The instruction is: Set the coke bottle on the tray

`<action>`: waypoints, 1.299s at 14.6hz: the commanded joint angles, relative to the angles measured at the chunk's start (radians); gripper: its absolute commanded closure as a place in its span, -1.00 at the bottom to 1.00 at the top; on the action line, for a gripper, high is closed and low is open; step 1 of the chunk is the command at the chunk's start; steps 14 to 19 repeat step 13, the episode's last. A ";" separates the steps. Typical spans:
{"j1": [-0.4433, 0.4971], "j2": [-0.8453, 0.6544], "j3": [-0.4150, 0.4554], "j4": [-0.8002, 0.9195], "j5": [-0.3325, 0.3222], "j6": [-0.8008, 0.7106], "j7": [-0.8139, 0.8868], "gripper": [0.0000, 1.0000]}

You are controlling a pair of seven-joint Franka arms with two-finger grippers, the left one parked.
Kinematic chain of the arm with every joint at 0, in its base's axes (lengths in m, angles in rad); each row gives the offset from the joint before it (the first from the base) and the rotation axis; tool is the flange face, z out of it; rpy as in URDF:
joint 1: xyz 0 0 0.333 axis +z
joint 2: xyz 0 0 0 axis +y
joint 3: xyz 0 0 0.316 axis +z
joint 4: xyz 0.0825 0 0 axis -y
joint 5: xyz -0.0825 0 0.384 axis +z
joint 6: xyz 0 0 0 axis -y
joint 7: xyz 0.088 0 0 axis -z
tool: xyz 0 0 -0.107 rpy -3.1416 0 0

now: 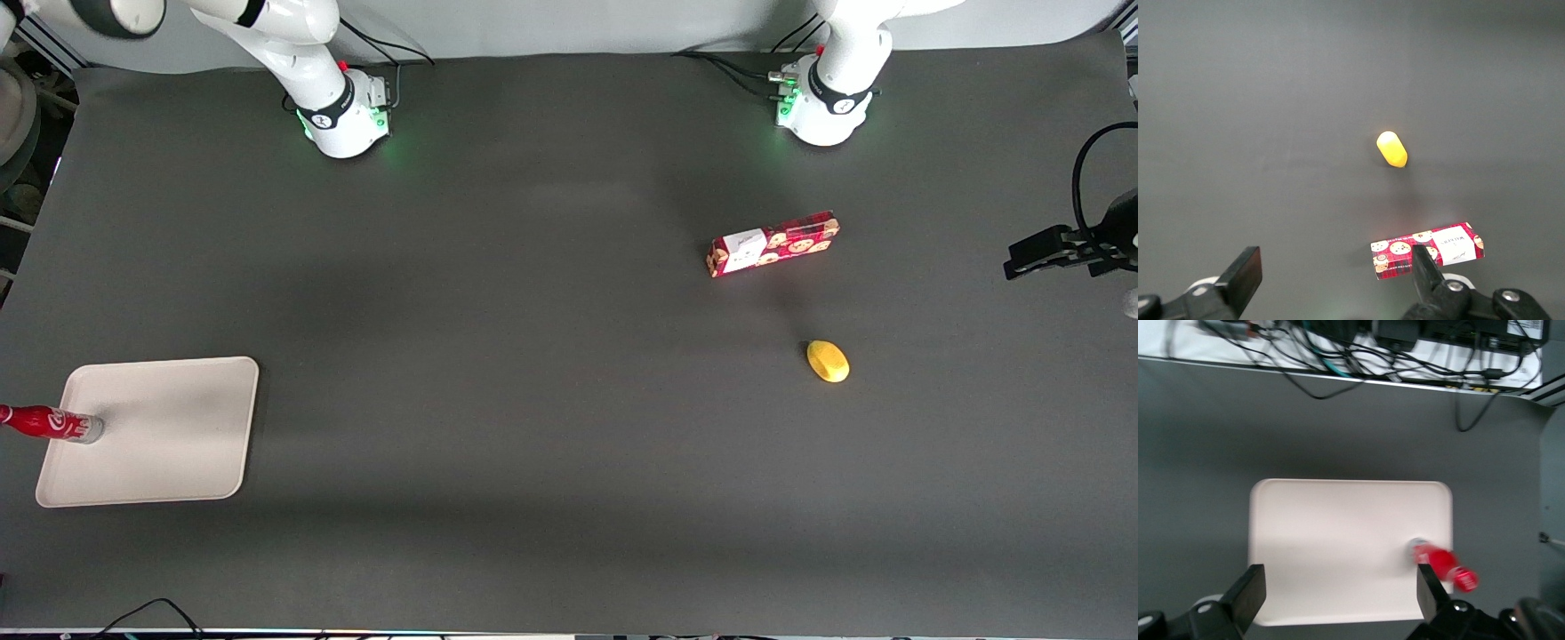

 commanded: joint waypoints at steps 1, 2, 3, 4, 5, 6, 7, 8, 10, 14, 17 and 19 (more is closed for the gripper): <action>0.162 -0.349 -0.009 -0.395 -0.045 -0.024 0.203 -1.00; 0.192 -0.394 -0.008 -0.413 -0.045 -0.096 0.224 -1.00; 0.221 -0.425 -0.006 -0.416 -0.045 -0.166 0.251 -1.00; 0.244 -0.455 0.004 -0.419 -0.044 -0.222 0.283 -1.00; 0.249 -0.481 0.026 -0.428 -0.033 -0.263 0.321 -1.00; 0.249 -0.517 0.058 -0.446 -0.032 -0.293 0.364 -1.00; 0.249 -0.556 0.083 -0.477 -0.027 -0.308 0.402 -1.00; 0.249 -0.586 0.099 -0.499 -0.012 -0.311 0.430 -1.00; 0.249 -0.621 0.115 -0.531 0.019 -0.330 0.441 -1.00; 0.244 -0.644 0.118 -0.557 0.019 -0.334 0.446 -1.00; 0.244 -0.644 0.118 -0.557 0.019 -0.334 0.446 -1.00; 0.244 -0.644 0.118 -0.557 0.019 -0.334 0.446 -1.00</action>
